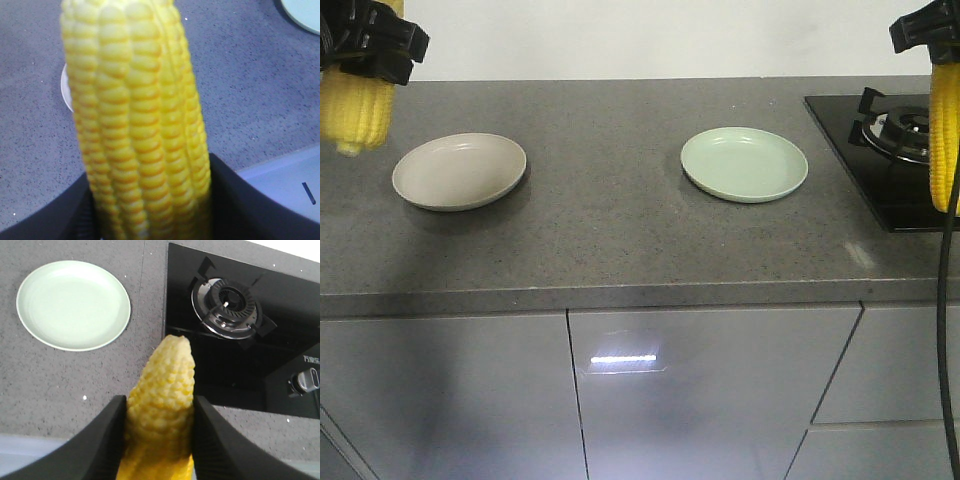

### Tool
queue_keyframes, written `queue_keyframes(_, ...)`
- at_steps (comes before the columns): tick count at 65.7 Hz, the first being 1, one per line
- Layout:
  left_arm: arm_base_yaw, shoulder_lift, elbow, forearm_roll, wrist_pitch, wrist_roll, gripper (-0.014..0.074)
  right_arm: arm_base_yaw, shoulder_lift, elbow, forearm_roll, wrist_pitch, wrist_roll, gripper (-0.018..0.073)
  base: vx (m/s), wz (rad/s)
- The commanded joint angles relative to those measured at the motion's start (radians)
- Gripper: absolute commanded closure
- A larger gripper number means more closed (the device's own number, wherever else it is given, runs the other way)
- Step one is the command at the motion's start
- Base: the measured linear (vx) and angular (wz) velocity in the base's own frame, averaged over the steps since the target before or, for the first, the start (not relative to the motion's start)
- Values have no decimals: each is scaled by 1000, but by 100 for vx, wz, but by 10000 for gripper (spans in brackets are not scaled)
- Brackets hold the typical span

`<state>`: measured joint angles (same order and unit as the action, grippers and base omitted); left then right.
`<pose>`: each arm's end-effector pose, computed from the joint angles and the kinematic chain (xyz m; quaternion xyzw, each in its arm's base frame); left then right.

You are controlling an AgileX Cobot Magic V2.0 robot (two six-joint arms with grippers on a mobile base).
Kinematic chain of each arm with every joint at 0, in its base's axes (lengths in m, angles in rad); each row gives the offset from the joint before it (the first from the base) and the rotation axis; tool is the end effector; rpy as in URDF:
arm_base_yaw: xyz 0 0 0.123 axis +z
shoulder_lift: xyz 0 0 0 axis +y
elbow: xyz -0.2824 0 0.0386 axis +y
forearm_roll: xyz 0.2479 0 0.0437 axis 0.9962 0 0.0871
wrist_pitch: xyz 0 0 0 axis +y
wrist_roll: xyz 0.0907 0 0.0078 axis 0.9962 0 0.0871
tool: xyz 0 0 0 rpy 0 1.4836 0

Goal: Distribute corn equally
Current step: 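Drive the base up to the cream and pale green plates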

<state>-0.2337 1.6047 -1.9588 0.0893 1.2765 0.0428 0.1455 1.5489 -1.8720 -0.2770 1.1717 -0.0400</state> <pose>0.3193 -0.0680 0.4636 0.1252 0.9237 0.0101 0.3618 0.3181 0.0234 0.4664 -0.0835 0.9066 -0.1173 0.3967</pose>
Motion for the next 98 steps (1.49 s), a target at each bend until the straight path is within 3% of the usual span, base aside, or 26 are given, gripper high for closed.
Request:
queue_keyframes(1,-2,-37,-29,4,-45,-11,377,-4,-40,-29,-26,-61,2,337,14,9)
queue_keyframes(98,-2,-37,-29,4,-45,-11,377,-4,-40,-29,-26,-61,2,337,12,7)
